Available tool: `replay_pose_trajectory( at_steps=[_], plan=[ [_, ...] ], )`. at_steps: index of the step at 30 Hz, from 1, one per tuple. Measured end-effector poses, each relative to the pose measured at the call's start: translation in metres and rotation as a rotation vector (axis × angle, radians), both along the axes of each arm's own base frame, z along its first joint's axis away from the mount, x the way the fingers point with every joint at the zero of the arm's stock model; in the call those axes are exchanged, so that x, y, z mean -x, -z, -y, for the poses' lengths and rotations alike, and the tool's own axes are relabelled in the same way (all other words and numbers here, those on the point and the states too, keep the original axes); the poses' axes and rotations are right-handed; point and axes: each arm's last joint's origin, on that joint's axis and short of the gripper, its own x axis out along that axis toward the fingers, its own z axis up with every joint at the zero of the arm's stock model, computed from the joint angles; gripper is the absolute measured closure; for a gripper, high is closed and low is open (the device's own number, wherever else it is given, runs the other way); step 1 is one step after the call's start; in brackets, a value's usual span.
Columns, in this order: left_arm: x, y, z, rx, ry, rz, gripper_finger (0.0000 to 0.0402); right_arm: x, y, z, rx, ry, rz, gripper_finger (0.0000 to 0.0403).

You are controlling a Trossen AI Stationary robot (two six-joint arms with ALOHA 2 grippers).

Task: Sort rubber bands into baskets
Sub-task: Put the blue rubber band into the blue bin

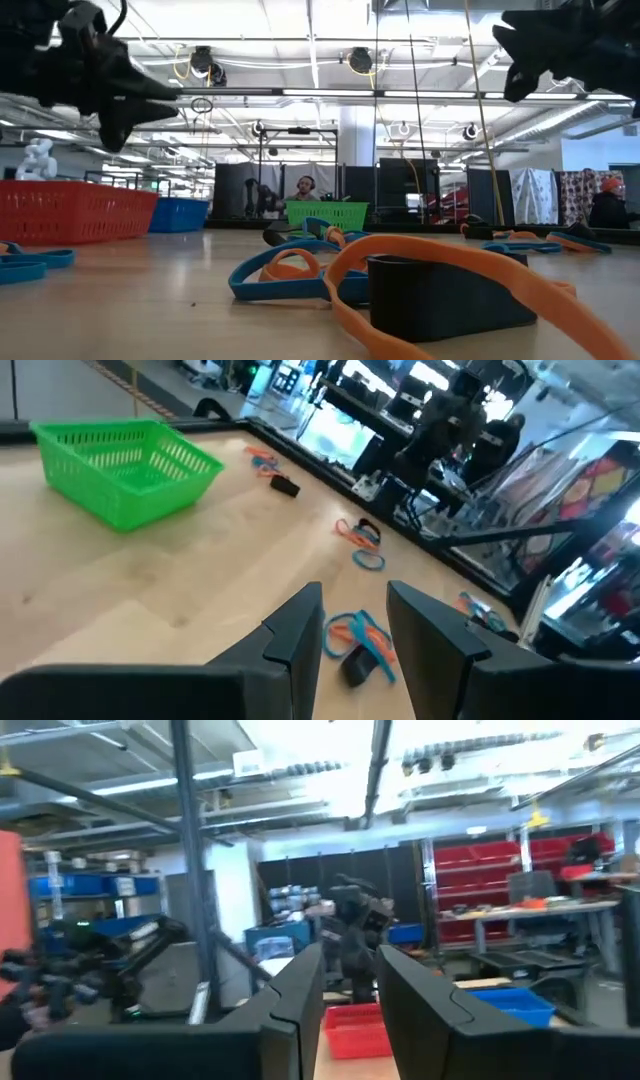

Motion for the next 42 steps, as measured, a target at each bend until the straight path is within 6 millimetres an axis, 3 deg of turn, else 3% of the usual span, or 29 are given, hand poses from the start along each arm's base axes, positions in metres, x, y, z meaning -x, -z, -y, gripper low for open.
replay_pose_trajectory(
  at_steps=[6,13,18,24,30,37,42],
  plan=[
    [-0.023,-0.029,0.003,-0.133,0.030,-0.088,0.0279,-0.023,-0.008,-0.004,0.007,0.019,-0.069,0.0312],
    [-0.068,-0.044,0.008,-0.245,0.064,-0.237,0.0279,-0.078,-0.020,-0.017,0.048,-0.023,-0.227,0.0312],
    [-0.104,-0.044,0.020,-0.263,0.152,-0.333,0.0279,-0.117,-0.016,-0.025,0.108,-0.054,-0.507,0.0312],
    [-0.142,-0.034,0.039,-0.337,0.289,-0.434,0.0279,-0.145,-0.004,-0.035,0.083,-0.091,-0.757,0.0312],
    [-0.172,-0.020,0.040,-0.361,0.292,-0.501,0.0279,-0.163,0.021,-0.043,0.064,-0.106,-0.871,0.0312],
    [-0.202,-0.004,0.030,-0.388,0.277,-0.572,0.0279,-0.176,0.007,-0.045,0.112,-0.110,-0.822,0.0312],
    [-0.216,0.009,0.022,-0.240,0.246,-0.597,0.0279,-0.176,0.007,-0.046,0.119,-0.114,-0.836,0.0312]
  ],
)
